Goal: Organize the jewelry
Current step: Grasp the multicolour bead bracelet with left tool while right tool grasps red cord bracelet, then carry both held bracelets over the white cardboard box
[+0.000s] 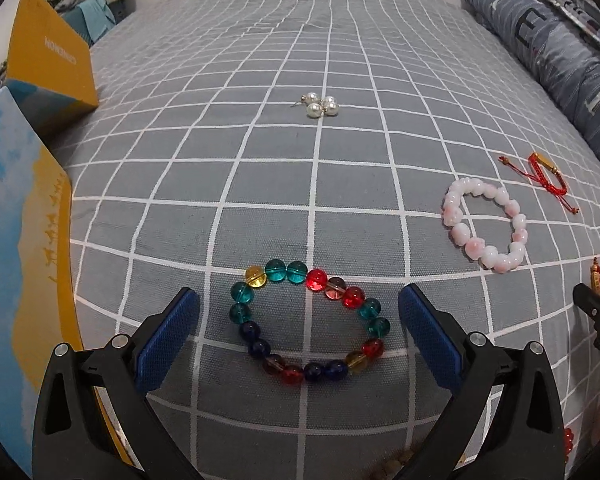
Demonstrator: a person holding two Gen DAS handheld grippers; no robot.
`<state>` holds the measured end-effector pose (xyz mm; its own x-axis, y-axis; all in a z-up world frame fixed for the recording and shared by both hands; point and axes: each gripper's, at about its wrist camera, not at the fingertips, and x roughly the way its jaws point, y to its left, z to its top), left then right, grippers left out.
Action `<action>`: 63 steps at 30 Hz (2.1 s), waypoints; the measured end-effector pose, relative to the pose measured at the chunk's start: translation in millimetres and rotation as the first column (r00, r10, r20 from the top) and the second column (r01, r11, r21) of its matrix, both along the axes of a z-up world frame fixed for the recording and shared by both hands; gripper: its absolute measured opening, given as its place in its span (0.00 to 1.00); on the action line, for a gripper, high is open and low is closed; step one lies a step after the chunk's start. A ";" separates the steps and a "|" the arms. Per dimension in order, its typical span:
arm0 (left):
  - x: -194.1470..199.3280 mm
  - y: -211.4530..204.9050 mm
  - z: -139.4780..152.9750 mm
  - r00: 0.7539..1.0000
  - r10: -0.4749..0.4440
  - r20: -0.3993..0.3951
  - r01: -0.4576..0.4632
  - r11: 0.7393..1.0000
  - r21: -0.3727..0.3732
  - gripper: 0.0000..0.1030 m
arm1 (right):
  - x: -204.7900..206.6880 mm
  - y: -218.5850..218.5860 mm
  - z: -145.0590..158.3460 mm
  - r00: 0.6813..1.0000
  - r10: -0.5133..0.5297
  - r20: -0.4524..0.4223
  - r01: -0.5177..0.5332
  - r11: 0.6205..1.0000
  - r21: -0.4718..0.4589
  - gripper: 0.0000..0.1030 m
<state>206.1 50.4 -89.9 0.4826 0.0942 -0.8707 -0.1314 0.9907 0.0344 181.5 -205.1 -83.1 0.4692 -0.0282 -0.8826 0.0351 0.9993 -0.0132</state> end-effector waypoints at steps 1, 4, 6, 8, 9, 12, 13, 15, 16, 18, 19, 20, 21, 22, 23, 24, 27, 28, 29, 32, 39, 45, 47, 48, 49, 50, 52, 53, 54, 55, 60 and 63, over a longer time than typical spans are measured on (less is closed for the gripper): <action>1.0 0.7 -0.2 1.000 -0.001 -0.002 0.001 1.000 0.000 0.95 | 0.2 0.6 -0.1 1.000 0.001 -0.003 -0.001 1.000 0.005 0.84; 3.3 2.0 -1.8 1.000 -0.006 -0.003 0.006 1.000 -0.004 0.90 | -1.5 3.8 0.5 1.000 0.011 -0.005 -0.011 1.000 0.003 0.75; 3.0 0.1 -1.4 1.000 -0.022 -0.004 0.022 1.000 -0.009 0.82 | -2.3 6.1 1.6 1.000 0.016 -0.004 -0.016 1.000 0.002 0.69; 1.4 -2.6 0.2 0.999 -0.034 -0.005 0.034 0.999 -0.015 0.73 | -1.9 4.6 2.4 1.000 0.015 -0.005 -0.015 1.000 0.003 0.63; -0.3 -4.2 1.1 0.999 -0.035 -0.004 0.035 0.999 -0.016 0.65 | -1.5 3.6 2.6 1.000 0.012 -0.004 -0.012 1.000 0.003 0.62; -4.9 -4.3 6.0 1.000 -0.028 0.009 0.028 0.999 -0.034 0.23 | -4.7 2.7 3.1 1.000 -0.003 -0.001 0.003 1.000 0.004 0.42; -8.3 -4.4 7.4 1.000 -0.022 0.012 0.022 0.999 -0.043 0.18 | -6.6 1.4 5.6 1.000 -0.008 0.004 0.008 1.000 0.003 0.15; -12.2 -2.2 12.2 1.000 -0.015 0.022 0.017 0.997 -0.080 0.17 | -11.1 -0.9 11.8 1.000 -0.030 0.009 0.030 0.999 0.016 0.10; -13.8 -3.5 13.7 0.999 -0.019 0.029 0.022 0.997 -0.077 0.17 | -14.4 -1.7 16.3 0.999 -0.030 0.021 0.029 0.999 0.036 0.10; -16.9 -4.0 15.0 0.999 -0.023 0.035 0.026 0.997 -0.076 0.17 | -18.6 -1.1 21.0 0.999 -0.028 0.039 0.027 0.999 0.040 0.10; -18.2 -4.8 15.2 0.999 -0.024 0.035 0.026 0.997 -0.078 0.17 | -18.9 -0.9 21.4 0.999 -0.028 0.040 0.027 0.999 0.034 0.10; -18.5 -5.6 15.5 0.999 -0.026 0.035 0.028 0.997 -0.078 0.17 | -19.1 -0.7 21.2 0.999 -0.029 0.039 0.027 0.999 0.030 0.10; -19.1 -5.7 16.0 0.999 -0.026 0.037 0.029 0.997 -0.078 0.17 | -19.1 -1.1 20.7 0.999 -0.031 0.037 0.030 0.999 0.032 0.10; -19.6 -5.8 16.5 0.999 -0.027 0.039 0.030 0.997 -0.078 0.17 | -19.3 -1.3 19.9 0.999 -0.033 0.032 0.032 0.999 0.032 0.10; -20.1 -5.8 16.7 0.999 -0.028 0.039 0.031 0.996 -0.078 0.17 | -19.6 -1.0 19.5 0.999 -0.033 0.031 0.032 0.999 0.030 0.10; -20.3 -5.4 17.3 0.999 -0.029 0.040 0.032 0.996 -0.080 0.17 | -19.4 -1.0 19.6 0.999 -0.033 0.031 0.032 0.999 0.030 0.10; -21.4 -5.0 19.0 0.999 -0.030 0.046 0.033 0.996 -0.079 0.17 | -18.3 -1.3 19.7 0.999 -0.030 0.037 0.029 0.999 0.026 0.10; -21.9 -5.2 19.6 0.998 -0.029 0.048 0.033 0.996 -0.081 0.17 | -18.4 -1.4 19.3 0.999 -0.031 0.037 0.030 0.999 0.026 0.10; -22.3 -5.1 20.0 0.998 -0.029 0.048 0.033 0.996 -0.082 0.17 | -18.5 -1.1 18.7 0.999 -0.031 0.035 0.030 0.999 0.025 0.10; -22.9 -5.3 20.6 0.998 -0.030 0.050 0.034 0.996 -0.082 0.17 | -20.7 0.5 20.0 0.999 -0.034 0.040 0.033 0.999 0.023 0.10; -30.1 -6.9 31.8 0.996 -0.042 0.085 0.049 0.995 -0.087 0.17 | -28.9 3.4 36.9 0.994 -0.030 0.102 0.026 0.999 0.036 0.10; -40.0 -9.0 50.1 0.990 -0.050 0.128 0.064 0.992 -0.105 0.09 | -40.6 8.4 54.2 0.986 -0.025 0.166 0.018 0.999 0.046 0.10; -45.6 -10.5 57.7 0.987 -0.049 0.154 0.065 0.992 -0.104 0.09 | -45.6 9.4 60.9 0.980 -0.024 0.196 0.015 0.999 0.049 0.10; -48.3 -11.3 61.0 0.985 -0.050 0.163 0.068 0.992 -0.104 0.09 | -48.9 11.2 64.6 0.977 -0.023 0.214 0.014 0.999 0.045 0.10; -50.8 -11.9 63.4 0.984 -0.053 0.171 0.072 0.991 -0.109 0.09 | -50.6 10.9 67.7 0.973 -0.023 0.228 0.013 0.999 0.044 0.10; -52.8 -12.7 65.4 0.983 -0.054 0.176 0.074 0.991 -0.111 0.09 | -53.8 11.2 72.3 0.969 -0.021 0.247 0.011 0.999 0.044 0.10; -60.1 -13.7 73.2 0.978 -0.058 0.199 0.083 0.990 -0.118 0.09 | -61.4 12.8 81.9 0.956 -0.022 0.292 0.010 0.999 0.043 0.10; -64.6 -13.8 78.4 0.974 -0.058 0.220 0.088 0.988 -0.127 0.09 | -65.3 13.6 86.4 0.948 -0.022 0.316 0.008 0.999 0.046 0.10; -67.9 -14.4 83.0 0.969 -0.058 0.241 0.092 0.987 -0.131 0.09 | -69.1 15.2 92.0 0.938 -0.023 0.345 0.008 0.999 0.045 0.10; -72.9 -15.4 89.1 0.961 -0.057 0.270 0.094 0.987 -0.128 0.09 | -74.0 15.4 95.9 0.930 -0.026 0.367 0.010 0.999 0.045 0.10; -89.0 -16.7 107.1 0.936 -0.037 0.351 0.086 0.988 -0.124 0.09 | -87.4 24.0 109.1 0.897 -0.026 0.442 0.013 0.999 0.033 0.10; -94.7 -14.9 112.4 0.928 -0.023 0.371 0.070 0.991 -0.113 0.09 | -88.9 29.0 110.1 0.898 -0.019 0.439 0.004 0.999 0.035 0.10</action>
